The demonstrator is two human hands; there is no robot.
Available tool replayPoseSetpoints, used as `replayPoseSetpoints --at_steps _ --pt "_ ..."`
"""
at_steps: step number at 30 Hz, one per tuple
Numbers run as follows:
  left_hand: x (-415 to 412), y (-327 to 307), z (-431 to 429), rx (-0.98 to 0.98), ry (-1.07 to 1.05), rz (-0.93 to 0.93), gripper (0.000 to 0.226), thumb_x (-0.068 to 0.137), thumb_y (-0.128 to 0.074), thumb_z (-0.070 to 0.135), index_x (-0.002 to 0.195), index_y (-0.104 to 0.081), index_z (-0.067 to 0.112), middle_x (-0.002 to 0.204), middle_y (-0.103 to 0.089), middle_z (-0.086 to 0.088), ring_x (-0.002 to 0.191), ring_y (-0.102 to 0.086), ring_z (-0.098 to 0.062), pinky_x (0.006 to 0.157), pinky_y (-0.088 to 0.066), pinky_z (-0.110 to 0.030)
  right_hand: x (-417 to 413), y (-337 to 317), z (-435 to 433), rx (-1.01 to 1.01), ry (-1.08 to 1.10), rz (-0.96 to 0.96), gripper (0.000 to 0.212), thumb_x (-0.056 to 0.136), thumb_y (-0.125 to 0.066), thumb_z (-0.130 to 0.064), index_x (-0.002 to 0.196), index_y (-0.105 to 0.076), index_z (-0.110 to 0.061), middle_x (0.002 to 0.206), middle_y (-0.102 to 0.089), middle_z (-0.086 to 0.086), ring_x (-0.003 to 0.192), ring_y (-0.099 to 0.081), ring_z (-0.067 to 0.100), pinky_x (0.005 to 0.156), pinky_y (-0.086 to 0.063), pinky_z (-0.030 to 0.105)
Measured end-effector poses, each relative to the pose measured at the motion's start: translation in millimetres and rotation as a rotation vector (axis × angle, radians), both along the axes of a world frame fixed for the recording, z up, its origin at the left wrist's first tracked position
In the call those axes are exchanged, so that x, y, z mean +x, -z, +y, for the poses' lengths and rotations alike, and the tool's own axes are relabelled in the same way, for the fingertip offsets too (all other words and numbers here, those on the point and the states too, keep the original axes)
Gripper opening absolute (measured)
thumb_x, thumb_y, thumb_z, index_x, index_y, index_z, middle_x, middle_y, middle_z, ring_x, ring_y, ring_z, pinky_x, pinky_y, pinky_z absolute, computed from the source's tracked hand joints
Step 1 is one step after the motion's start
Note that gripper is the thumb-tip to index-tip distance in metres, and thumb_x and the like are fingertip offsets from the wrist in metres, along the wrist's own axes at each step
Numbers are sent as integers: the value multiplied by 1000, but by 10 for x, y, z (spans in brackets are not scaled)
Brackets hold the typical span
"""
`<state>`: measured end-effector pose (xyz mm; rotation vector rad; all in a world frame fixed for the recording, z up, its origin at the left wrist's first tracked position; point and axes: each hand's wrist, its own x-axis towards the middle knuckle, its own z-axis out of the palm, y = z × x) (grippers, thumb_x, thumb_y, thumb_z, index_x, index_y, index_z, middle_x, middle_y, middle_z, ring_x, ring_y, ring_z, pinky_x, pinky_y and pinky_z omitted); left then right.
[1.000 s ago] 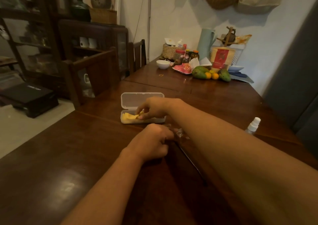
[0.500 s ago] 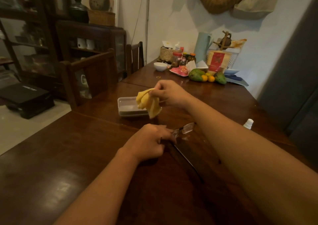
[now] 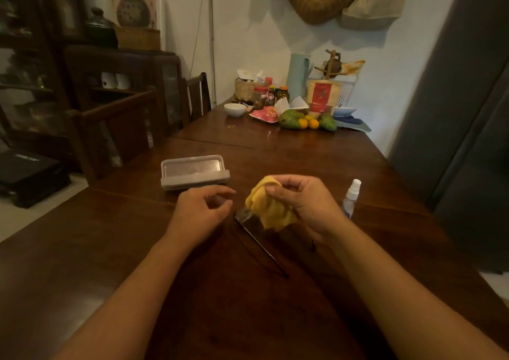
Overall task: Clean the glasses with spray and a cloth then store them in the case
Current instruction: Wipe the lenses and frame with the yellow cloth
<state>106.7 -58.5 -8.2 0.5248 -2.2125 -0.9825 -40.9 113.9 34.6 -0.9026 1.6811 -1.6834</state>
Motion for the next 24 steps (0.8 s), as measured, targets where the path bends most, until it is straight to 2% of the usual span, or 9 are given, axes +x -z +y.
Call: replayPoseSetpoints --at_steps 5,8,10,13,15,17,19,21,24 --pt "52 8 22 41 191 -137 46 83 -72 11 97 -67 54 102 -67 32 101 -60 13 73 -52 -13 137 184 43 110 165 207 9 88 -71 -23 96 -75 -27 100 -74 -7 101 -66 11 87 -56 40" --pt "89 -2 13 -160 195 -275 40 80 -76 23 95 -65 58 112 -63 35 125 -49 0 105 -40 -37 187 269 70 110 207 258 6 87 -74 -25 93 -74 -24 95 -74 -6 90 -69 9 79 -60 39" --pt "99 -29 12 -330 186 -310 35 81 -75 25 91 -65 56 126 -61 23 135 -43 -14 114 -29 -46 201 335 81 130 209 293 5 88 -74 -23 94 -74 -22 92 -75 -4 83 -71 11 75 -60 41" --pt "82 -68 80 -612 194 -295 26 83 -67 31 98 -63 52 130 -63 11 131 -48 -11 112 -26 -38 207 421 74 169 199 353 7 90 -72 -21 97 -73 -22 97 -73 -2 87 -70 15 74 -60 39" --pt "62 -62 117 -685 212 -294 26 83 -67 31 106 -68 44 131 -63 9 129 -45 -11 109 -31 -38 207 464 70 177 160 335 10 90 -72 -20 100 -72 -21 99 -72 -1 81 -71 15 61 -61 32" --pt "55 -39 155 -681 212 -279 31 80 -73 23 108 -69 38 130 -64 5 128 -48 -20 101 -41 -40 196 491 75 199 137 342 12 90 -72 -20 102 -71 -22 101 -70 -2 80 -70 11 53 -57 22" --pt "55 -1 165 -661 194 -187 35 78 -74 15 107 -69 32 121 -70 -1 120 -58 -27 96 -47 -41 164 509 80 180 154 339 12 89 -73 -20 101 -72 -22 99 -71 -2 78 -70 11 52 -56 21" --pt "45 36 161 -627 125 -91 36 78 -76 8 108 -71 26 111 -74 -6 110 -66 -29 92 -52 -44 120 526 80 149 199 361 10 89 -74 -19 98 -72 -24 95 -72 -5 80 -70 11 60 -58 26" --pt "2 72 142 -548 19 -6 32 77 -79 0 105 -75 16 100 -76 -10 94 -72 -24 81 -60 -44 84 552 60 64 257 379 11 88 -73 -17 95 -72 -25 95 -72 -10 88 -67 2 70 -55 21"
